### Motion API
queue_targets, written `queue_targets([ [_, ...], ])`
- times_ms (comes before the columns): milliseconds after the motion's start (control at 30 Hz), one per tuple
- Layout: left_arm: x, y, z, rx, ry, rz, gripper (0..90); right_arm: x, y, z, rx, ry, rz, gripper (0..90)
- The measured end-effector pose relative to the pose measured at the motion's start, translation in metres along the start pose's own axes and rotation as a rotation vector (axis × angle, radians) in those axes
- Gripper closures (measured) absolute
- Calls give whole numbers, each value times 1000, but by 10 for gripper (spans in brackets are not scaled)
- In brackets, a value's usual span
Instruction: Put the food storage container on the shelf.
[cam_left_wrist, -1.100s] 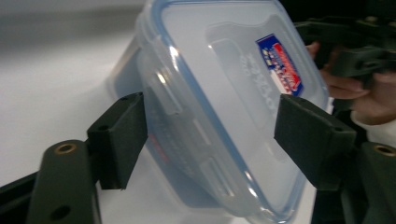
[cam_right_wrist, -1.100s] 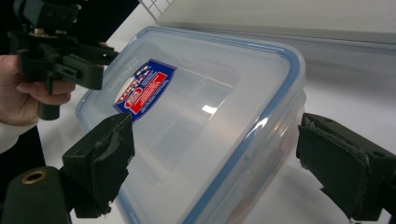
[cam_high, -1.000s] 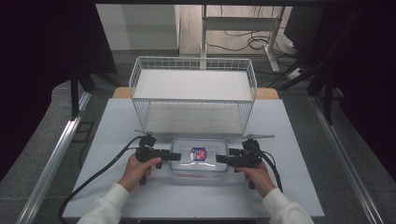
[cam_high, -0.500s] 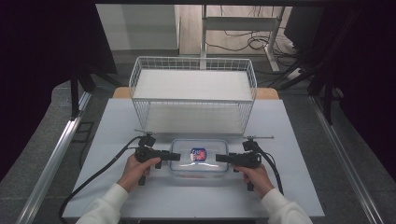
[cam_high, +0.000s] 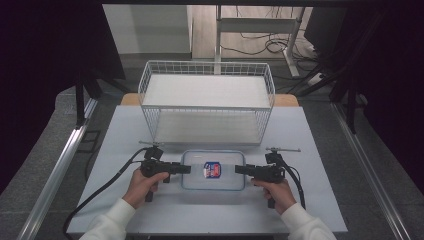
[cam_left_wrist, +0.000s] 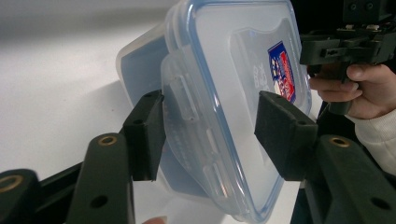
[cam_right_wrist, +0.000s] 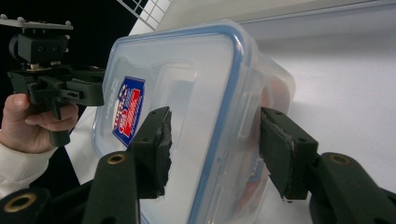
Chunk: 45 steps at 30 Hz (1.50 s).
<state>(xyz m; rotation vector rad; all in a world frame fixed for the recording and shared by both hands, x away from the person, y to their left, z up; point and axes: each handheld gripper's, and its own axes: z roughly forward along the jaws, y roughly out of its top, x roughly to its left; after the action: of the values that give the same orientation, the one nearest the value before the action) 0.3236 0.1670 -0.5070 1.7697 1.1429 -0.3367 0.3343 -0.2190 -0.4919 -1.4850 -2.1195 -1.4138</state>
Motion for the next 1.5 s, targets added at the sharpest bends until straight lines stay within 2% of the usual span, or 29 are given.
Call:
queue_targets([
  [267,-9,-4,-4,-3,29,9,472,5,-3,-4,-12,-3,-3,484],
  [500,-12,-3,-5,2,37,7,477,7,-3,-6,-11,-4,31,492],
  [833,-13,3,-10,-33,40,15,486,11,5,-5,-21,-6,-10,493],
  [1167,-5,14,-13,-50,42,12,490,11,18,1,-25,-10,-38,493],
  [1333,2,28,-16,-64,57,24,490,8,34,9,-29,-2,-46,494],
  [1367,7,34,-16,-75,58,26,491,7,42,13,-36,-3,-57,494],
  [1467,13,40,-17,-84,58,23,490,6,50,17,-47,-5,-61,494],
  [1500,19,45,-17,-90,59,23,490,5,57,23,-52,-7,-68,494],
])
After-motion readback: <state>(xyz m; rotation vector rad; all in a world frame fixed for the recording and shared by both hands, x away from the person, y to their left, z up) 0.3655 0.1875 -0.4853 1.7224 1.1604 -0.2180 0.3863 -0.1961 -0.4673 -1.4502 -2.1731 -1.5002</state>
